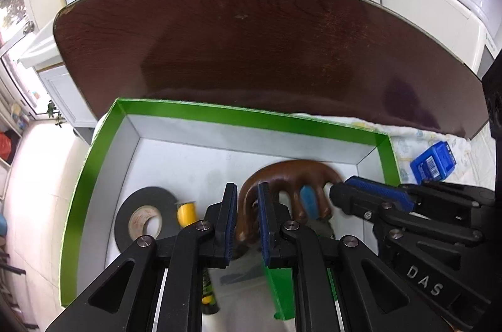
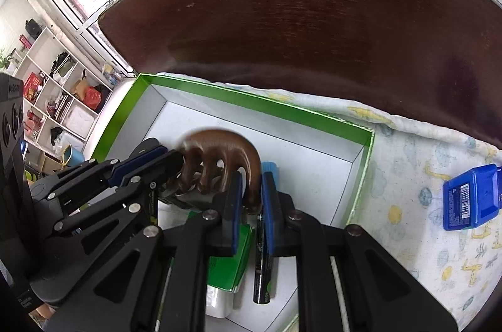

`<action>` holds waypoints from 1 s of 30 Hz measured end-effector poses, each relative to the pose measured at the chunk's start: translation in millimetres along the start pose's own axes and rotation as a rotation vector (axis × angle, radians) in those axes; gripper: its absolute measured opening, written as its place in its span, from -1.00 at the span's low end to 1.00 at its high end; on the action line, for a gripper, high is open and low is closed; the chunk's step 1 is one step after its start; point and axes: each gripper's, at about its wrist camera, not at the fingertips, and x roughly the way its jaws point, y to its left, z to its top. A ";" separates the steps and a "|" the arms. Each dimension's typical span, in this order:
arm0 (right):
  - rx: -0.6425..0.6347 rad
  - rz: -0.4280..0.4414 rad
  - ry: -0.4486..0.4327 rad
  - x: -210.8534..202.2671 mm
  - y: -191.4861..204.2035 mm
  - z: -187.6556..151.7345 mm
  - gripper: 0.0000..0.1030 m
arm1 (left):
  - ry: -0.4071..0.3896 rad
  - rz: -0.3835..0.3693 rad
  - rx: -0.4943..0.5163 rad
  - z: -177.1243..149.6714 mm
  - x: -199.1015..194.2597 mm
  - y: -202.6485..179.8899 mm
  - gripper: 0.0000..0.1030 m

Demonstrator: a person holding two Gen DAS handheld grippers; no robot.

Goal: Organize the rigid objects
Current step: 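Lift the brown comb with the left tool and lower it into the box, then open the left tool and reach it to the blue square box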

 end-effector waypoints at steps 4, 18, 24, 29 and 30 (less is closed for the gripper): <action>-0.002 -0.010 -0.018 -8.8 -5.6 -0.3 -0.72 | 0.002 0.016 0.008 4.5 0.3 -7.4 -0.79; 0.090 -0.039 -0.112 -76.0 -78.8 -20.6 -0.73 | 0.031 -0.004 0.055 13.4 -19.9 -75.3 -0.69; 0.216 -0.073 -0.153 -110.5 -144.4 -40.3 -0.71 | 0.040 -0.054 0.103 13.7 -21.4 -137.6 -0.05; 0.304 -0.075 -0.140 -119.4 -197.0 -55.7 -0.69 | 0.101 -0.102 0.098 17.0 -0.2 -185.7 -0.05; 0.317 -0.065 -0.131 -118.0 -205.3 -57.6 -0.69 | 0.120 -0.112 0.096 17.1 6.2 -193.8 -0.05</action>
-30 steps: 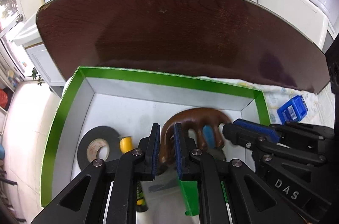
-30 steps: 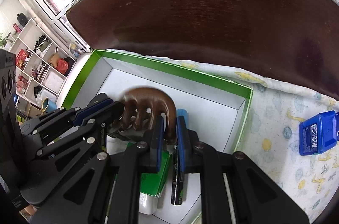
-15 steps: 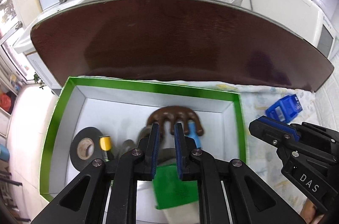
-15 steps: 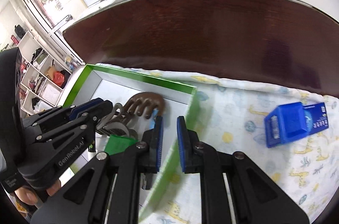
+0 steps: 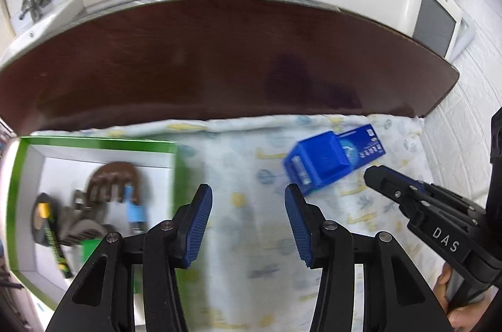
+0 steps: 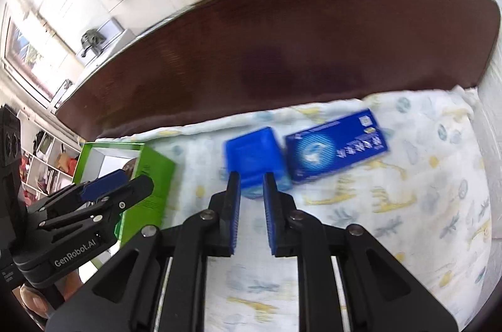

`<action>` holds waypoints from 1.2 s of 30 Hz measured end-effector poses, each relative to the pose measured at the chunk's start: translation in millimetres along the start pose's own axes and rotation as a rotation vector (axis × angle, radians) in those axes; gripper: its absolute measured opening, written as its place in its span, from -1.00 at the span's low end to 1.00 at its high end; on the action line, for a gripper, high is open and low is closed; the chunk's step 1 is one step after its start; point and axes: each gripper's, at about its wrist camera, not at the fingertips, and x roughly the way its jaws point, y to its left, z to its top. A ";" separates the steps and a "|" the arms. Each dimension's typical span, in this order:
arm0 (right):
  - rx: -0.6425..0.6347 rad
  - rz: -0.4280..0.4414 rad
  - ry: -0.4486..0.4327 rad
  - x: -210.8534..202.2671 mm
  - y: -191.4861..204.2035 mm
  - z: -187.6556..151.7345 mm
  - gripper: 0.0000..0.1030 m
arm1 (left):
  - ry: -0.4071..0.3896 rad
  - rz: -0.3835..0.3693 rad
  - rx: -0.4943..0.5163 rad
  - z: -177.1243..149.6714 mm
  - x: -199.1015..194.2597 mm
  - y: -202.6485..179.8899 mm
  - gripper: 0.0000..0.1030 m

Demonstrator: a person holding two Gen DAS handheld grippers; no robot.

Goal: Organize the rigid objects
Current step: 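Open the left tool and reach it to the blue square box, then grasp the blue square box with the left tool and carry it into the box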

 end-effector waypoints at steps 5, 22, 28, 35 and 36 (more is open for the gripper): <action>0.028 0.067 0.049 14.8 -25.1 4.5 -0.69 | 0.050 -0.028 -0.039 8.5 28.0 -21.3 -0.05; 0.062 0.261 0.135 51.2 -35.0 28.2 -0.60 | 0.096 -0.106 -0.151 27.3 61.3 -23.1 -0.42; 0.049 0.279 0.157 55.4 -31.4 24.6 -0.60 | 0.088 -0.115 -0.134 25.9 59.4 -27.4 -0.64; 0.044 0.263 0.160 43.9 -23.4 10.5 -0.60 | 0.093 -0.123 -0.128 19.9 52.1 -24.0 -0.67; 0.045 0.268 0.157 42.0 -22.4 9.9 -0.60 | 0.087 -0.121 -0.123 19.0 48.8 -23.5 -0.67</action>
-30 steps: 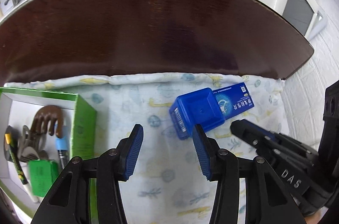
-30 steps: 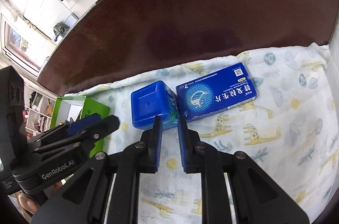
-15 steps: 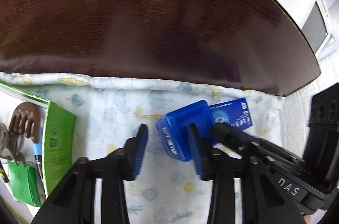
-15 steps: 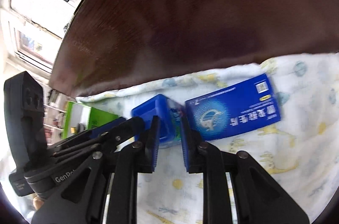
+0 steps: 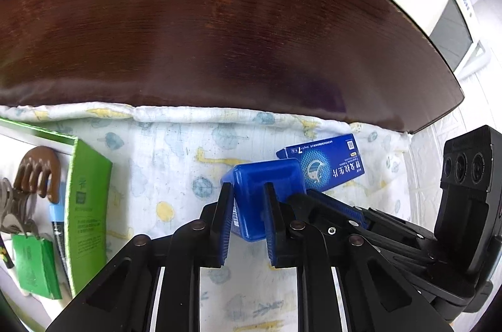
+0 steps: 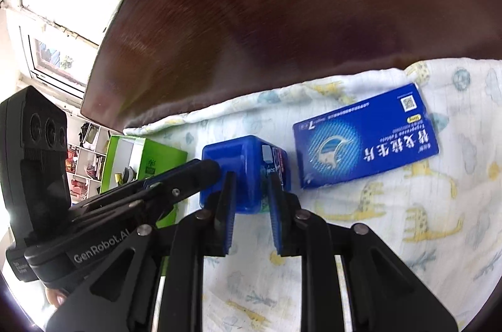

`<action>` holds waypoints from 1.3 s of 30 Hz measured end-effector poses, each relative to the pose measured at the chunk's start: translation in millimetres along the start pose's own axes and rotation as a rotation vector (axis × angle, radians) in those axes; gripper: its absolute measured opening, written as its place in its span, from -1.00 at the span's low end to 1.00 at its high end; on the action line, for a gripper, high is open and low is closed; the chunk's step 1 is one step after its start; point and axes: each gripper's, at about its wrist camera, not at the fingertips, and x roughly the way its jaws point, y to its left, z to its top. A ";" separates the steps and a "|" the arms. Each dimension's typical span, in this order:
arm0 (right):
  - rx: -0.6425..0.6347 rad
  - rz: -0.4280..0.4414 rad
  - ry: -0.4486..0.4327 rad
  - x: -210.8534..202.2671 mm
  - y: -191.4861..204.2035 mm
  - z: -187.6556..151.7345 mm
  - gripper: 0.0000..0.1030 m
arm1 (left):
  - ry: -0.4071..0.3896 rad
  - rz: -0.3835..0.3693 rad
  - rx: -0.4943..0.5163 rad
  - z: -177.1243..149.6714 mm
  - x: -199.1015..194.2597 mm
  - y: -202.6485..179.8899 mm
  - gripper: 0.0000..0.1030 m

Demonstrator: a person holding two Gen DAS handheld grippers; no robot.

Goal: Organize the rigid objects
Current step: 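Grasp the blue square box with the left tool and carry it into the box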

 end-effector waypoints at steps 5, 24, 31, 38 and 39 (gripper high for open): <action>-0.029 0.012 -0.032 -14.6 18.9 -6.4 -0.60 | -0.048 -0.001 0.025 -6.0 -22.5 0.3 -0.67; -0.195 0.166 -0.027 19.1 153.3 -24.9 -0.59 | -0.262 0.118 0.001 -30.8 -136.5 87.1 -0.67; -0.249 0.214 0.024 60.6 205.3 -24.8 -0.59 | -0.301 0.164 -0.067 -33.8 -157.9 146.9 -0.67; -0.278 0.192 0.076 98.2 235.8 -26.9 -0.59 | -0.294 0.150 -0.125 -34.2 -156.5 201.2 -0.67; -0.282 0.188 0.083 101.8 237.6 -28.0 -0.59 | -0.290 0.146 -0.133 -34.3 -155.4 208.1 -0.67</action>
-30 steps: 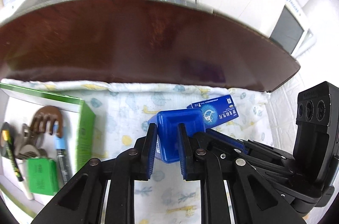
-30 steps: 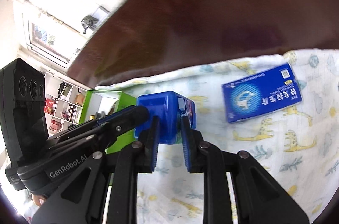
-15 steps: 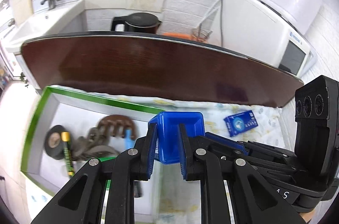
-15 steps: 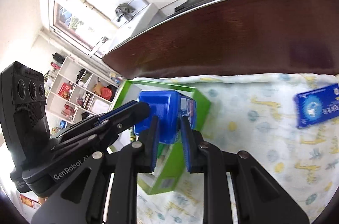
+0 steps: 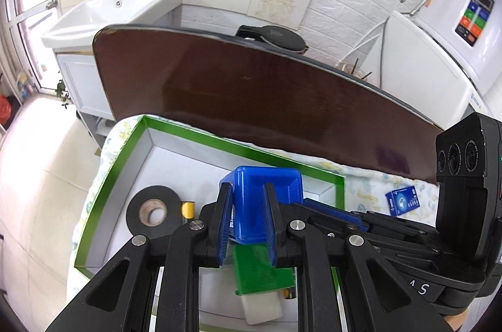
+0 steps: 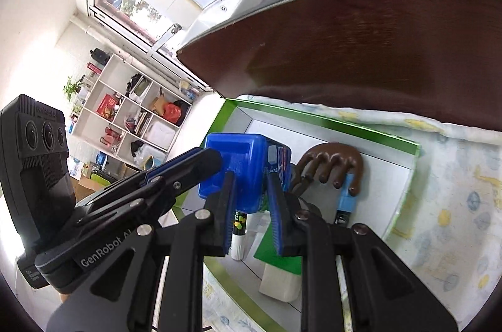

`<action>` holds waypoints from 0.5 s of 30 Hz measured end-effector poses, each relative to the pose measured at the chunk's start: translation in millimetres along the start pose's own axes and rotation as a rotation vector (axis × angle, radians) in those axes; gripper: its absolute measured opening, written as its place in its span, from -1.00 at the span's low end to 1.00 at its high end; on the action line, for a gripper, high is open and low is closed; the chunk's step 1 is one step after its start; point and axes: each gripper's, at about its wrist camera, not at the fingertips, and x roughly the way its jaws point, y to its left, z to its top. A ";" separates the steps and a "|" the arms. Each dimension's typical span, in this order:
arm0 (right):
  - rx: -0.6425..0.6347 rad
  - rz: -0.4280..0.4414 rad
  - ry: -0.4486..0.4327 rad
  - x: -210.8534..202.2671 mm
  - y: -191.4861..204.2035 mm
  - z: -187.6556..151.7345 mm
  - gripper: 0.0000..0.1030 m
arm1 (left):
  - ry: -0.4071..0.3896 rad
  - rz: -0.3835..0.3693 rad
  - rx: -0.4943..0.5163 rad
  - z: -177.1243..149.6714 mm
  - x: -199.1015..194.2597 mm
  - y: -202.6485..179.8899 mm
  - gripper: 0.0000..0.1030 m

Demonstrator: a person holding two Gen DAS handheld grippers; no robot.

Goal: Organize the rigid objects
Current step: 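Grasp the blue square box with the left tool and carry it into the box, then release the blue square box and move the left tool to the blue carton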

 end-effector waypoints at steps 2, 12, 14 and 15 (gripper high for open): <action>-0.005 -0.009 0.013 8.3 1.5 1.3 -0.60 | 0.008 -0.002 -0.015 -0.6 4.6 9.0 -0.67; -0.024 -0.058 0.027 27.4 -0.9 9.1 -0.61 | 0.049 -0.025 -0.073 0.8 26.4 34.3 -0.67; -0.028 -0.051 0.030 31.4 -1.9 10.6 -0.63 | 0.051 -0.013 -0.086 0.7 29.6 37.8 -0.67; -0.029 -0.044 0.026 32.4 -2.1 10.6 -0.63 | 0.051 -0.009 -0.092 0.7 30.7 39.4 -0.67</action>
